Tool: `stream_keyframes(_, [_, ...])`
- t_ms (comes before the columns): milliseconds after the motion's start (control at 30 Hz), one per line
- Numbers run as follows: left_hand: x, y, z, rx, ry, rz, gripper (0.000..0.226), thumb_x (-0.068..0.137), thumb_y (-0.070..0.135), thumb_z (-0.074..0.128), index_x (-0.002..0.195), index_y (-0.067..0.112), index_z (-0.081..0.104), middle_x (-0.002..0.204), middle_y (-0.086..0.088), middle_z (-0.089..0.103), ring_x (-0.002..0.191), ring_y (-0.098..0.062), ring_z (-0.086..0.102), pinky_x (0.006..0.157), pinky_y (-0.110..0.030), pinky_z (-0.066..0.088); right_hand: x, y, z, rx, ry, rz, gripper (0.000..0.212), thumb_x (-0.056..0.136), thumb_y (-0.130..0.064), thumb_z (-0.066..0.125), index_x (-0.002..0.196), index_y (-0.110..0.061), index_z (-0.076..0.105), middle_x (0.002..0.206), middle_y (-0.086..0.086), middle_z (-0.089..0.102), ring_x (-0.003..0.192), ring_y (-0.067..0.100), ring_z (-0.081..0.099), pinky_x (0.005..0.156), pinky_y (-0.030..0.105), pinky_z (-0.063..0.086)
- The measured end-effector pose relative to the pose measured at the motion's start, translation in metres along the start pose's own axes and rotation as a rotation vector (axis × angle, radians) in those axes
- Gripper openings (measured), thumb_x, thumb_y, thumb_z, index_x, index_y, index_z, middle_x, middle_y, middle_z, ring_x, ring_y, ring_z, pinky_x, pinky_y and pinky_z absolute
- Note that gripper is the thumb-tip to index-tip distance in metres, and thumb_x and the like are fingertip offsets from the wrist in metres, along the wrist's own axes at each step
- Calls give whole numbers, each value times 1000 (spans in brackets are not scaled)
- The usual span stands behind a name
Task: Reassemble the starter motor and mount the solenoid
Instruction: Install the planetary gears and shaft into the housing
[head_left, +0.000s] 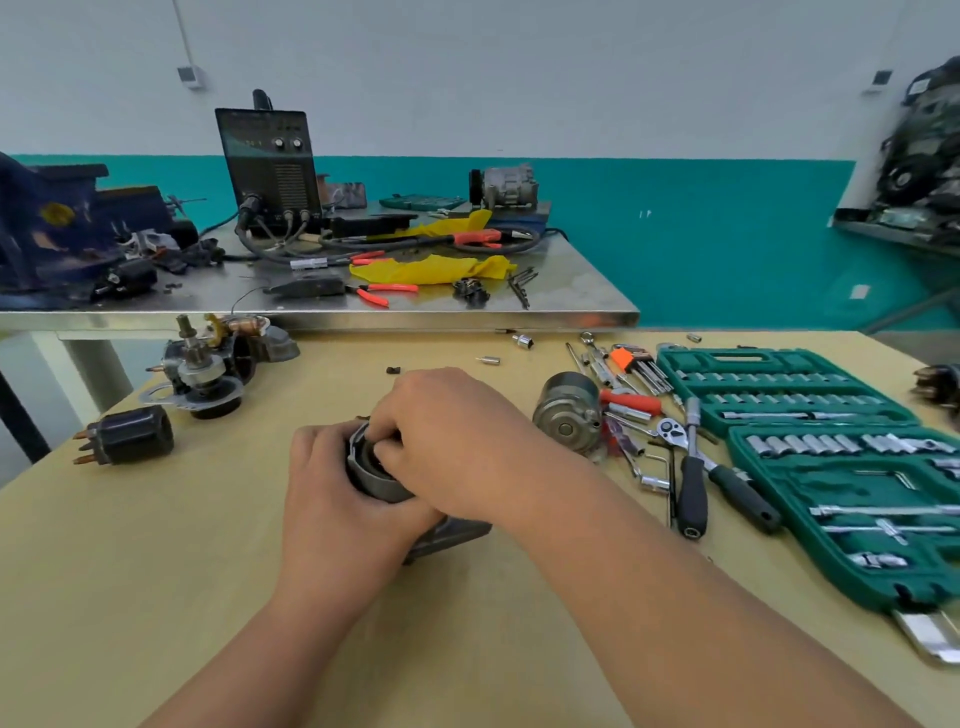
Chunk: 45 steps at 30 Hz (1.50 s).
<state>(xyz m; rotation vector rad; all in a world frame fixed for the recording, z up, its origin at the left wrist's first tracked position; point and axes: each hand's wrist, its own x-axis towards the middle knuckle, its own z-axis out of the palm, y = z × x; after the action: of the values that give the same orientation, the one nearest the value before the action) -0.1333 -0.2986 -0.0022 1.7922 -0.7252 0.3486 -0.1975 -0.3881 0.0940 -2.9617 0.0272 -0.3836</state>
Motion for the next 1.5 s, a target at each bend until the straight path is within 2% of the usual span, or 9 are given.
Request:
stream_keyframes(100, [-2,0,1,-12,11,-11,59,38,57,65,90,37,47,93,16,44,85,17,49,65,1,36,-3,2,0,26,-11,-29,20,92,-18,50,84,-24,67,82,0,49,77,21,51,62,33,39])
stream_keyframes(333, [-4,2,6,12,11,-24,53,49,34,77,94,26,51,95,15,41,86,19,45,66,1,34,-11,-4,-4,-67,-40,1,15,89,-12,47,78,-21,50,77,-2,35,65,13,34,53,30,20])
stream_keyframes(533, [-10,6,-1,-17,27,-59,72,35,54,63,100,23,54,98,12,45,89,17,47,69,-2,37,-23,-4,-12,22,-171,57,40,86,-7,41,114,-24,63,123,3,39,107,24,31,80,36,33])
stream_keyframes(767, [-11,3,-9,-72,20,-72,54,38,53,59,90,40,49,95,11,47,85,15,51,66,2,36,-30,-11,-1,-184,-82,-109,38,88,-17,43,121,-27,58,120,-5,51,105,21,35,94,41,33])
stream_keyframes(1033, [-6,-2,-6,-97,-6,-67,61,39,55,67,95,35,53,96,15,48,87,9,54,68,-1,39,-21,-1,3,38,-131,-78,41,90,-10,40,121,-27,61,130,-9,43,113,17,34,104,37,28])
stream_keyframes(1200, [-6,-2,-5,-86,6,-47,57,40,58,70,91,41,50,95,18,46,89,8,53,70,-1,39,-21,16,5,236,-177,-70,40,89,-18,40,116,-36,64,137,-17,32,126,4,21,100,11,19])
stream_keyframes(1267, [-3,-5,-9,-36,19,-22,59,38,61,71,89,43,49,95,18,46,92,11,50,73,1,36,-12,32,6,385,19,32,33,85,-20,44,101,-40,66,131,-19,41,114,-11,34,87,-1,23])
stream_keyframes(1367, [5,-16,-23,39,56,-32,61,38,67,72,89,45,47,95,18,46,94,16,47,75,3,33,13,71,18,405,224,337,30,92,-17,49,114,-29,65,126,-10,58,105,-1,53,85,14,36])
stream_keyframes(1500, [19,-38,-46,102,169,-113,66,45,61,78,99,32,52,95,19,44,89,3,50,75,-13,38,60,78,58,219,-113,472,51,95,-41,49,135,-10,49,137,8,54,119,26,53,96,34,43])
